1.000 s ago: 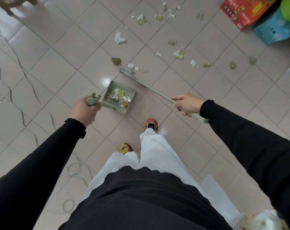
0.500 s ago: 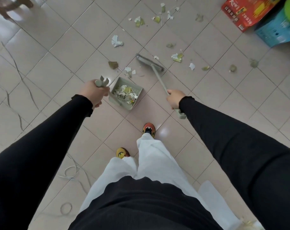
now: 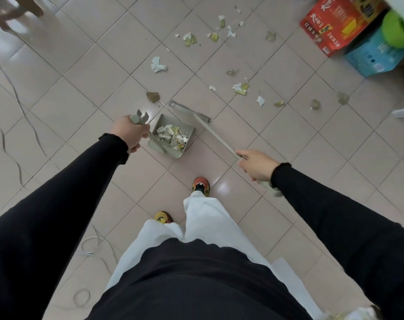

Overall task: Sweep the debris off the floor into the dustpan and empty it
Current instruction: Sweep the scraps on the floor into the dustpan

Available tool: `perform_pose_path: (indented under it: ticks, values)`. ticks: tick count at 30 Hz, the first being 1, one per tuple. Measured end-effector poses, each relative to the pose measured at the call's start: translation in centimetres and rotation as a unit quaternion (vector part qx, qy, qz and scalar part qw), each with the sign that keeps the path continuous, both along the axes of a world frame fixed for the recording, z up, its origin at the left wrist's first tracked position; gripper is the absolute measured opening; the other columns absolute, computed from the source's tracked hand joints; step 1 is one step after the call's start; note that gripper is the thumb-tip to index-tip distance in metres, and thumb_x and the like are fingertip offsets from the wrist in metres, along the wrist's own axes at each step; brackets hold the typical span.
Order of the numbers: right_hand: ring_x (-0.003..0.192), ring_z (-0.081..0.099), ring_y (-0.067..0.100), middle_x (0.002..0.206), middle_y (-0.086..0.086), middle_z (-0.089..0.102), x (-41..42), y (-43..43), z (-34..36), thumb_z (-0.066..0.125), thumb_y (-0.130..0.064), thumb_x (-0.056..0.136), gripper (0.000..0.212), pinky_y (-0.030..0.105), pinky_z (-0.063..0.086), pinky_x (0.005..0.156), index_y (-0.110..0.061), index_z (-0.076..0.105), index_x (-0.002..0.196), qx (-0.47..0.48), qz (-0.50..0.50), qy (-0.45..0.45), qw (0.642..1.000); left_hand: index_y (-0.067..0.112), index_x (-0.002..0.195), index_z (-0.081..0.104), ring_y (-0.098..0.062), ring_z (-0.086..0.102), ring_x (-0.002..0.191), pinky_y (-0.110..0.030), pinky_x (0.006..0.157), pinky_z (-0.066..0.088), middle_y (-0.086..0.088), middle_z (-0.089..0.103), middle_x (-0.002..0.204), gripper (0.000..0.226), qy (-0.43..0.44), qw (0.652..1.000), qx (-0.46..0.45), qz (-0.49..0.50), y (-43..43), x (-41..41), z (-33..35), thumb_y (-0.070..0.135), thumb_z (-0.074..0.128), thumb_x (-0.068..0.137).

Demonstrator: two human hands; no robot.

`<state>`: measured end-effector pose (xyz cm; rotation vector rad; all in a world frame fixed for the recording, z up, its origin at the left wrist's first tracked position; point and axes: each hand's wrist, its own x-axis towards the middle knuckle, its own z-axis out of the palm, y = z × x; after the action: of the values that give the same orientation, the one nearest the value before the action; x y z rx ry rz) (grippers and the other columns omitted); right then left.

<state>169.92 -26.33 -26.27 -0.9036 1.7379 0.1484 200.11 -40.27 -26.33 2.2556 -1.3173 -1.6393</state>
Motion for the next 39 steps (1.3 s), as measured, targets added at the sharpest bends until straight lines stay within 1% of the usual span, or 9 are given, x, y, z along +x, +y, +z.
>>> perform_pose_path:
  ticks: [4, 10, 13, 18, 23, 28, 31, 35, 39]
  values:
    - [0.080, 0.055, 0.028, 0.113, 0.017, 0.063, 2.4, -2.4, -3.2, 0.037, -0.003, 0.098, 0.047, 0.033, 0.050, 0.071, -0.011, 0.047, 0.143, 0.042, 0.029, 0.015, 0.999, 0.012, 0.109, 0.058, -0.017, 0.043, 0.053, -0.025, 0.049, 0.037, -0.011, 0.066, 0.102, 0.014, 0.001, 1.000, -0.006, 0.006, 0.4, -0.2, 0.0, 0.020, 0.055, 0.098]
    - [0.048, 0.043, 0.016, 0.077, 0.005, 0.051, -1.1, 1.8, 0.2, 0.040, -0.013, 0.097, 0.050, 0.027, 0.039, 0.044, -0.025, 0.049, 0.144, 0.044, -0.032, -0.060, 0.997, 0.010, 0.111, 0.061, -0.016, 0.043, 0.051, -0.025, 0.047, 0.037, -0.012, 0.068, 0.103, 0.019, 0.005, 1.000, -0.017, 0.021, 1.1, 0.5, -0.4, 0.022, 0.057, 0.096]
    - [0.051, 0.045, 0.017, 0.083, 0.005, 0.053, -1.7, 2.7, 0.9, 0.042, -0.018, 0.096, 0.054, 0.028, 0.040, 0.045, -0.030, 0.043, 0.149, 0.025, -0.068, -0.075, 0.995, 0.015, 0.104, 0.061, -0.016, 0.045, 0.053, -0.024, 0.046, 0.039, -0.014, 0.070, 0.107, 0.012, 0.003, 0.999, -0.026, 0.028, 1.4, 1.6, -0.1, 0.023, 0.057, 0.097]
    - [0.053, 0.044, 0.015, 0.083, 0.006, 0.052, 1.9, -3.4, -0.7, 0.040, -0.012, 0.101, 0.049, 0.021, 0.038, 0.036, -0.021, 0.043, 0.149, -0.036, -0.062, -0.053, 0.996, 0.009, 0.123, 0.058, -0.015, 0.045, 0.054, -0.025, 0.048, 0.040, -0.014, 0.072, 0.114, 0.031, -0.012, 0.998, -0.028, 0.050, 0.1, 4.2, 0.1, 0.025, 0.058, 0.097]
    - [0.072, 0.058, 0.028, 0.105, 0.017, 0.063, 6.6, -13.3, -4.0, 0.036, -0.010, 0.100, 0.044, 0.032, 0.048, 0.056, -0.015, 0.048, 0.142, -0.040, 0.034, -0.012, 0.999, 0.006, 0.121, 0.059, -0.016, 0.044, 0.053, -0.026, 0.048, 0.039, -0.016, 0.071, 0.113, 0.030, -0.012, 0.998, -0.023, 0.049, -2.5, 6.8, -0.3, 0.023, 0.058, 0.096]
    - [0.063, 0.060, 0.020, 0.080, 0.007, 0.059, 10.1, -17.8, -5.5, 0.052, -0.004, 0.096, 0.041, 0.026, 0.044, 0.048, -0.002, 0.054, 0.137, -0.016, 0.071, 0.039, 0.997, 0.004, 0.117, 0.060, -0.016, 0.043, 0.051, -0.026, 0.046, 0.038, -0.013, 0.069, 0.102, 0.026, -0.006, 0.999, -0.007, 0.049, -5.3, 8.9, -0.8, 0.020, 0.058, 0.096]
    - [0.062, 0.057, 0.021, 0.087, 0.009, 0.061, 9.9, -15.6, -5.1, 0.043, -0.010, 0.100, 0.040, 0.031, 0.054, 0.057, -0.007, 0.052, 0.138, 0.034, 0.111, 0.026, 0.993, 0.004, 0.115, 0.061, -0.016, 0.045, 0.052, -0.026, 0.046, 0.038, -0.011, 0.069, 0.097, 0.025, 0.003, 0.999, 0.001, 0.041, -6.9, 9.6, -0.5, 0.020, 0.059, 0.096]
    - [0.048, 0.044, 0.015, 0.077, 0.004, 0.050, 7.1, -10.5, -1.5, 0.041, -0.012, 0.101, 0.047, 0.020, 0.038, 0.034, -0.022, 0.045, 0.147, 0.055, 0.108, -0.007, 0.993, 0.008, 0.114, 0.061, -0.016, 0.046, 0.053, -0.027, 0.050, 0.040, -0.010, 0.068, 0.097, 0.022, 0.020, 0.999, 0.003, 0.036, -7.9, 10.1, -0.3, 0.020, 0.059, 0.096]
    - [0.048, 0.042, 0.013, 0.080, 0.001, 0.051, 6.3, -5.7, 2.6, 0.041, -0.020, 0.101, 0.049, 0.021, 0.037, 0.038, -0.035, 0.044, 0.148, 0.050, 0.036, -0.020, 0.998, 0.008, 0.110, 0.060, -0.017, 0.045, 0.053, -0.024, 0.046, 0.041, -0.014, 0.067, 0.101, 0.018, 0.029, 0.999, 0.004, 0.020, -7.9, 10.3, -0.3, 0.019, 0.056, 0.096]
